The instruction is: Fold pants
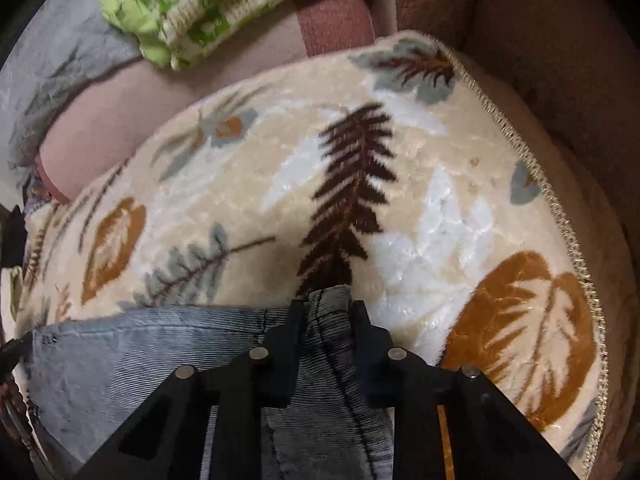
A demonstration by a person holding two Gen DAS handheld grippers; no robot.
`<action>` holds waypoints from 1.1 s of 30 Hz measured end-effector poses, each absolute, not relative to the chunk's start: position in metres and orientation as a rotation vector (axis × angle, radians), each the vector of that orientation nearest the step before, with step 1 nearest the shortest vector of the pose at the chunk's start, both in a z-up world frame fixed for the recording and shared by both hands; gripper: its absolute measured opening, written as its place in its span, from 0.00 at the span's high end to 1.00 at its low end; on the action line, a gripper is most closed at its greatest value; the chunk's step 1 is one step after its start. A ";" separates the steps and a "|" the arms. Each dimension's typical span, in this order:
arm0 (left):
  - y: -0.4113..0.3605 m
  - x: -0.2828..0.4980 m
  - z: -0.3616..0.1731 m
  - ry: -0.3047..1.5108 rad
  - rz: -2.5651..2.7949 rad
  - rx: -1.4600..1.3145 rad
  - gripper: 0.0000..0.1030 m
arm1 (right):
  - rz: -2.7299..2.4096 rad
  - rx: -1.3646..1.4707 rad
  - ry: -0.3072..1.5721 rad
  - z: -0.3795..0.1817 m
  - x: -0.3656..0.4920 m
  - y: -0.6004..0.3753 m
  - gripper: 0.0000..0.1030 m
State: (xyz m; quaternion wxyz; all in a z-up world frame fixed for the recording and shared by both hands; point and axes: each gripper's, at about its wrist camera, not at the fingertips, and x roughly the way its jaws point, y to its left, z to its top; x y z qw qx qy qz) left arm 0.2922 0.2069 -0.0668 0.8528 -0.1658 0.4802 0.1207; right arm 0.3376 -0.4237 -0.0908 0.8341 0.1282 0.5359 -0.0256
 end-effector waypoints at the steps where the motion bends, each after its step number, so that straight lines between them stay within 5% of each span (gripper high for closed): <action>1: 0.208 0.288 -0.060 0.994 0.248 -0.352 0.89 | -0.051 0.273 1.119 -0.084 0.335 -0.424 0.79; 8: 0.207 0.188 0.033 0.777 0.138 -0.379 0.89 | -0.008 0.338 0.896 0.004 0.270 -0.429 0.80; 15: 0.218 0.044 0.022 0.793 0.066 -0.444 0.86 | 0.047 0.430 0.758 0.043 0.108 -0.441 0.80; 17: 0.220 0.018 -0.009 0.899 0.071 -0.425 0.82 | 0.025 0.458 0.804 0.013 0.056 -0.443 0.73; 19: 0.230 -0.002 -0.038 1.007 0.143 -0.430 0.79 | 0.043 0.489 0.943 -0.029 0.030 -0.443 0.38; 22: 0.241 -0.017 -0.034 0.994 0.279 -0.426 0.76 | -0.039 0.580 1.063 -0.072 -0.010 -0.455 0.36; 27: 0.195 -0.017 0.015 0.815 0.194 -0.334 0.35 | -0.068 0.699 0.916 -0.035 -0.031 -0.466 0.26; 33: 0.128 0.012 -0.005 0.811 0.139 -0.212 0.34 | 0.177 0.792 0.877 -0.015 -0.002 -0.423 0.26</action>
